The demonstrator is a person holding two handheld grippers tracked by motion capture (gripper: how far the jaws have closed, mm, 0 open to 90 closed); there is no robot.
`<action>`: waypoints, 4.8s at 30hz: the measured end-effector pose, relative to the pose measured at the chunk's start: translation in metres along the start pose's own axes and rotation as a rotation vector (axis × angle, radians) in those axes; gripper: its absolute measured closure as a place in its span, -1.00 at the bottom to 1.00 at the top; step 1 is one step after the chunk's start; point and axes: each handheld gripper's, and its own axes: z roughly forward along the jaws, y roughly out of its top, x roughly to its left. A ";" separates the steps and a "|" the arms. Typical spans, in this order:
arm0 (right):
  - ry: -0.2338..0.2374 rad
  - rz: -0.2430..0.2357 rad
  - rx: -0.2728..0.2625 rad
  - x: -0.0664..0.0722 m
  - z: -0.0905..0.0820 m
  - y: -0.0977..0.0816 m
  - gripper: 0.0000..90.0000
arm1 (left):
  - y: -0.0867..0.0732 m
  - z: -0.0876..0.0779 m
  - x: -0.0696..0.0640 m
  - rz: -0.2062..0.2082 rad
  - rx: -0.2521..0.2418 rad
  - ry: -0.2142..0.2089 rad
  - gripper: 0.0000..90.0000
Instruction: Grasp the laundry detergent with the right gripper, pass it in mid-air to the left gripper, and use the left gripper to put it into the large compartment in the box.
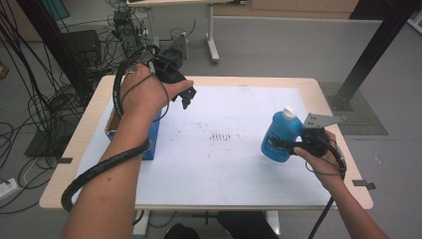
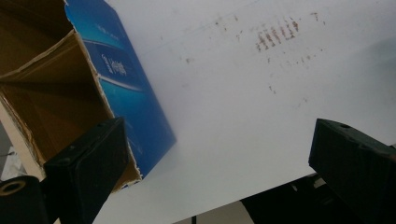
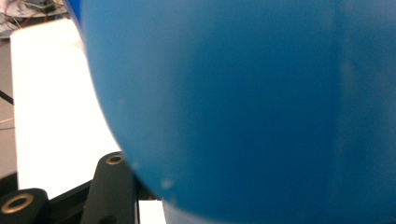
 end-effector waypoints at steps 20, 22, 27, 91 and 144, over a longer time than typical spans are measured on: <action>0.143 -0.018 0.046 0.020 0.044 0.092 -0.02 | 0.014 -0.031 0.003 0.213 0.007 -0.038 -0.88; 0.165 -0.022 0.051 0.021 0.053 0.100 -0.02 | 0.014 -0.032 0.003 0.225 0.004 -0.040 -0.88; 0.224 -0.048 0.063 0.029 0.078 0.123 -0.02 | 0.014 -0.033 0.001 0.266 0.011 -0.047 -0.88; 0.654 -0.256 0.035 0.104 0.166 0.175 -0.03 | 0.003 -0.031 -0.023 0.766 0.155 -0.165 -0.89; 0.653 -0.256 0.004 0.104 0.159 0.175 -0.03 | 0.004 -0.022 -0.030 0.805 0.166 -0.164 -0.90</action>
